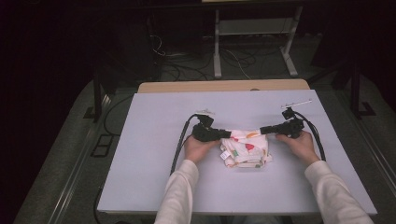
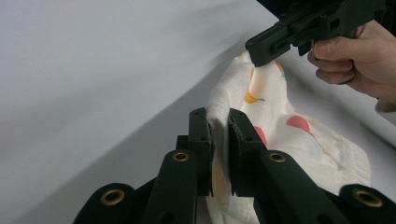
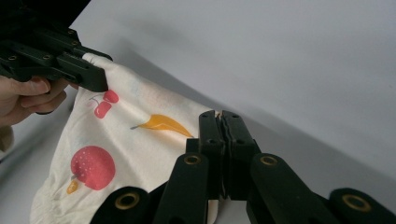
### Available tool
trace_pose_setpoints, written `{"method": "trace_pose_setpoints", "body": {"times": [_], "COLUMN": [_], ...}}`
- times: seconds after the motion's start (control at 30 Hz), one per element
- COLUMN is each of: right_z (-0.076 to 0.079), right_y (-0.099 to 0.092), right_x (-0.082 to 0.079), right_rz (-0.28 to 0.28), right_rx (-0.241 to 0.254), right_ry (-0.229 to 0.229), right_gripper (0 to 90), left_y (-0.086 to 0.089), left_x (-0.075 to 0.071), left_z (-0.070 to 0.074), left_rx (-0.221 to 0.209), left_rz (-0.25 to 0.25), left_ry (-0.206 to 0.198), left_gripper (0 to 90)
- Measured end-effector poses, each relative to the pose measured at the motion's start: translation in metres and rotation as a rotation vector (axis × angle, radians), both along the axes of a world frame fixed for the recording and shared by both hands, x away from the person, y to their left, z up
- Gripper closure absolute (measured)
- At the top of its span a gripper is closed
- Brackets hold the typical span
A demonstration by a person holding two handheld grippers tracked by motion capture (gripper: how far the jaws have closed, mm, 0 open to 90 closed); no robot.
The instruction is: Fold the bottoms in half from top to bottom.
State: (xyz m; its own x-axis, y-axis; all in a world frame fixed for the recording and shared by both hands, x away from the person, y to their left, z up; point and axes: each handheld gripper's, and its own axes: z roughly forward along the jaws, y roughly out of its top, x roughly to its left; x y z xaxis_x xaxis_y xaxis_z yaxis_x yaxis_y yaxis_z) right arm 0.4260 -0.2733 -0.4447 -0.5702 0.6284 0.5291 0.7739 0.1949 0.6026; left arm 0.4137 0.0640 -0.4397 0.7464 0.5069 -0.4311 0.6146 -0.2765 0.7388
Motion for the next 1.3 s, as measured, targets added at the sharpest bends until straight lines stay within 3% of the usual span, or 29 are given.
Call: {"method": "trace_pose_setpoints", "body": {"times": [0.6, 1.07, 1.3], "right_z": [0.012, 0.017, 0.015], "right_y": [0.033, 0.045, 0.052], "right_x": [0.016, 0.033, 0.045], "right_rz": [-0.001, -0.026, -0.047], "right_rx": [-0.019, -0.043, -0.052], "right_ry": [-0.049, -0.084, -0.089], "right_gripper": [86.7, 86.6, 86.5], "left_y": [0.027, 0.035, 0.036], "left_x": [0.014, 0.033, 0.041], "left_z": [0.014, 0.012, 0.010], "left_rx": [0.026, 0.017, 0.037], "left_rz": [0.033, 0.083, 0.111], "left_ry": [-0.040, -0.083, -0.095], "left_gripper": [80.5, 80.5, 80.5]}}
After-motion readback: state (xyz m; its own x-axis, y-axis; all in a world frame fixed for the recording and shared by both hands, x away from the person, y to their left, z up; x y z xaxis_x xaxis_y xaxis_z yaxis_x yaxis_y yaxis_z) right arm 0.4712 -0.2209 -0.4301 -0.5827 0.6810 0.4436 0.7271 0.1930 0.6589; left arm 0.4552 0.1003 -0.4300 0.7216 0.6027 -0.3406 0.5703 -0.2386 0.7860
